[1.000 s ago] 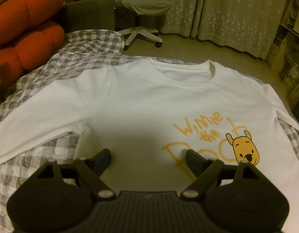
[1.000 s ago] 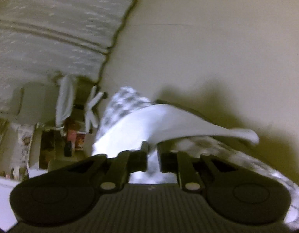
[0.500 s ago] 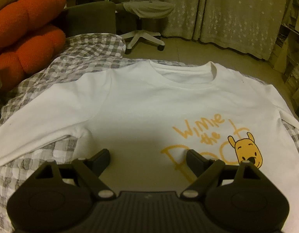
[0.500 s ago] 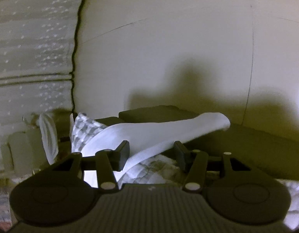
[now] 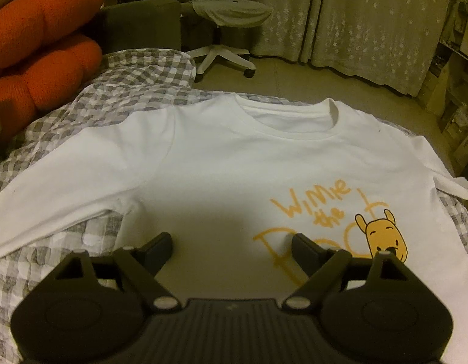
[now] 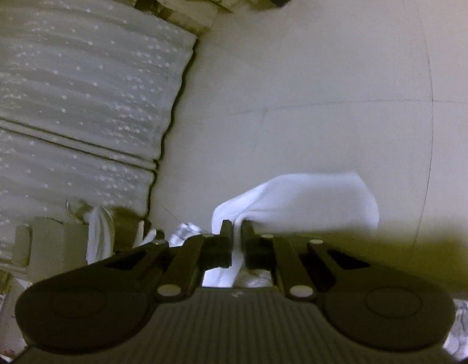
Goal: Fold clothes
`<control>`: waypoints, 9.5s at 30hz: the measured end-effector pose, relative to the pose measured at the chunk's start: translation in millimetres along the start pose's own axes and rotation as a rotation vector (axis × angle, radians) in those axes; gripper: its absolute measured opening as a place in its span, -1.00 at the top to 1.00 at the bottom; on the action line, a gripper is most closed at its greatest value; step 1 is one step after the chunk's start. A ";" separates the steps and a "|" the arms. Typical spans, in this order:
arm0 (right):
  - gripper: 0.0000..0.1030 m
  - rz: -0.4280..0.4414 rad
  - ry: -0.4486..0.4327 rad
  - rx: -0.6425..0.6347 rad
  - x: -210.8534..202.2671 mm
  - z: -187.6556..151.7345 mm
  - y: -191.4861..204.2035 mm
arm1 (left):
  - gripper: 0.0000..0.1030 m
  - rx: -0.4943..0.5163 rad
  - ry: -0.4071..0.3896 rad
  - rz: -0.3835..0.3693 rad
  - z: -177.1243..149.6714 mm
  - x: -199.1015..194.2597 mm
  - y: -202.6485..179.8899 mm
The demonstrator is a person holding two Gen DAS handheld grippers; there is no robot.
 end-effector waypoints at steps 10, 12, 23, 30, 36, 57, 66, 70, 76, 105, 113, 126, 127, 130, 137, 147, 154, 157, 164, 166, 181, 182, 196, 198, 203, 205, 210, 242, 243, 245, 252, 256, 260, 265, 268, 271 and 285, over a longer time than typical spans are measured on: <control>0.83 -0.002 -0.096 -0.088 -15.7 -5.8 10.6 | -0.61 -0.097 0.025 -0.064 5.0 -5.7 16.3; 0.83 0.034 -0.189 -0.277 -33.0 -15.1 44.9 | -0.60 -0.153 0.024 -0.082 8.7 -9.0 28.9; 0.79 0.071 -0.037 -1.974 21.4 -344.3 105.9 | -0.14 -0.366 -0.012 -0.082 19.5 -17.5 87.1; 0.71 0.015 0.050 -2.169 30.5 -369.0 73.3 | -0.15 -0.366 -0.019 -0.112 23.2 -21.3 85.8; 0.67 0.094 0.200 -2.075 25.3 -366.7 72.7 | -0.20 -0.358 -0.045 -0.141 28.7 -24.5 79.5; 0.27 0.147 0.220 -2.162 17.2 -386.4 80.3 | -0.32 -0.362 -0.013 -0.167 30.1 -16.8 71.5; 0.82 0.096 0.188 -2.198 25.5 -386.4 78.3 | -0.32 -0.196 -0.028 -0.106 34.5 -5.3 39.6; 0.84 0.105 0.181 -2.201 24.4 -384.1 79.4 | -0.32 -0.158 -0.020 -0.096 32.4 -1.7 30.9; 0.85 0.119 0.157 -2.189 23.0 -379.8 83.9 | 0.01 -0.138 -0.032 -0.092 32.3 -1.0 27.9; 0.70 0.180 0.127 -2.106 5.7 -367.7 95.5 | 0.97 -0.253 -0.119 -0.147 51.2 -34.9 66.3; 0.68 0.022 0.085 -1.961 17.9 -314.6 108.3 | 0.97 -0.245 -0.206 -0.047 76.0 -35.0 97.6; 0.37 -0.043 0.222 -1.426 43.5 -216.2 110.9 | 0.97 -0.263 -0.266 -0.095 84.3 -42.5 99.7; 0.27 -0.034 0.219 -1.443 44.0 -218.8 113.4 | 0.97 -0.270 -0.275 -0.102 85.2 -44.6 100.3; 0.27 -0.015 0.285 -1.525 45.2 -230.2 107.6 | 0.97 -0.286 -0.315 -0.136 88.5 -53.9 102.2; 0.68 -0.137 0.191 -1.784 57.6 -255.8 91.4 | 0.97 -0.284 -0.293 -0.146 87.4 -45.9 97.4; 0.69 -0.117 0.369 -1.030 63.2 -190.5 81.8 | 0.97 -0.272 -0.320 -0.170 83.5 -56.0 90.5; 0.27 -0.007 0.401 -1.181 40.2 -190.0 111.2 | 0.97 -0.282 -0.300 -0.163 81.1 -54.1 94.5; 0.17 0.102 0.403 -1.173 25.3 -178.3 128.6 | 0.97 -0.291 -0.294 -0.170 78.7 -55.2 98.0; 0.17 0.022 0.400 -1.168 85.8 -180.0 127.9 | 0.97 -0.269 -0.323 -0.169 77.3 -61.4 92.8; 0.22 0.023 0.436 -1.168 105.7 -190.8 123.5 | 0.97 -0.265 -0.332 -0.166 75.5 -64.1 92.6; 0.52 -0.008 0.286 -1.268 115.0 -179.5 125.7 | 0.97 -0.179 -0.275 -0.030 72.1 -41.2 86.1; 0.43 -0.016 0.292 -1.255 111.3 -176.8 127.2 | 0.97 -0.187 -0.271 -0.030 73.1 -39.7 89.9; 0.83 -0.012 0.449 -1.473 74.7 -207.9 107.8 | 0.97 -0.199 -0.296 -0.043 77.1 -41.2 87.4; 0.84 -0.014 0.401 -1.420 70.9 -198.5 116.2 | 0.97 -0.198 -0.309 -0.072 77.7 -44.6 86.6; 0.84 -0.055 0.446 -1.348 89.3 -189.8 97.7 | 0.97 -0.102 -0.212 -0.003 68.4 -24.4 77.8; 0.83 -0.041 0.456 -1.327 89.0 -187.2 99.7 | 0.97 -0.116 -0.167 -0.006 63.5 -15.6 79.7; 0.72 -0.001 0.501 -1.339 80.7 -189.3 102.2 | 0.92 -0.117 -0.134 -0.041 62.5 -15.2 83.4; 0.88 0.069 0.320 -1.363 119.6 -178.1 140.8 | 0.98 -0.019 -0.291 0.015 91.4 -13.5 84.0; 0.86 0.056 0.323 -1.361 123.1 -177.9 139.9 | 0.98 -0.013 -0.264 0.029 89.1 -5.4 85.1; 0.62 0.033 0.322 -1.370 125.2 -179.1 137.1 | 0.97 -0.011 -0.202 0.035 83.9 10.9 87.9; -0.04 0.084 0.435 -1.248 114.5 -180.2 148.2 | 0.80 -0.246 -0.172 -0.152 91.6 2.5 110.8; 0.30 0.000 0.429 -1.328 132.9 -196.0 141.6 | 0.60 -0.177 -0.130 -0.091 84.6 20.0 102.8; 0.84 0.028 0.345 -1.446 129.0 -200.9 157.7 | 0.68 -0.090 -0.135 -0.044 81.2 26.5 91.9; 0.86 0.021 0.298 -1.588 137.5 -204.0 151.0 | 0.97 -0.013 -0.145 0.013 80.4 27.2 85.9; 0.75 -0.007 0.270 -1.538 136.1 -196.4 149.4 | 0.97 -0.018 -0.148 0.000 81.8 25.4 87.2; 0.40 -0.029 0.241 -1.483 133.2 -188.7 148.6 | 0.95 -0.033 -0.146 -0.016 82.7 22.9 89.5; 0.86 -0.188 0.351 -1.480 87.0 -206.3 102.6 | 0.96 -0.046 -0.157 -0.016 80.7 24.9 76.2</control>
Point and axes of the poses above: each gripper's, at about its wrist camera, not at the fingertips, and x roughly the way its jaws point, y to its left, z to its top, the point moved 10 cm from there along x, roughly the way its jaws point, and after that the axes turned 9 degrees about y, right-handed, at the moved point
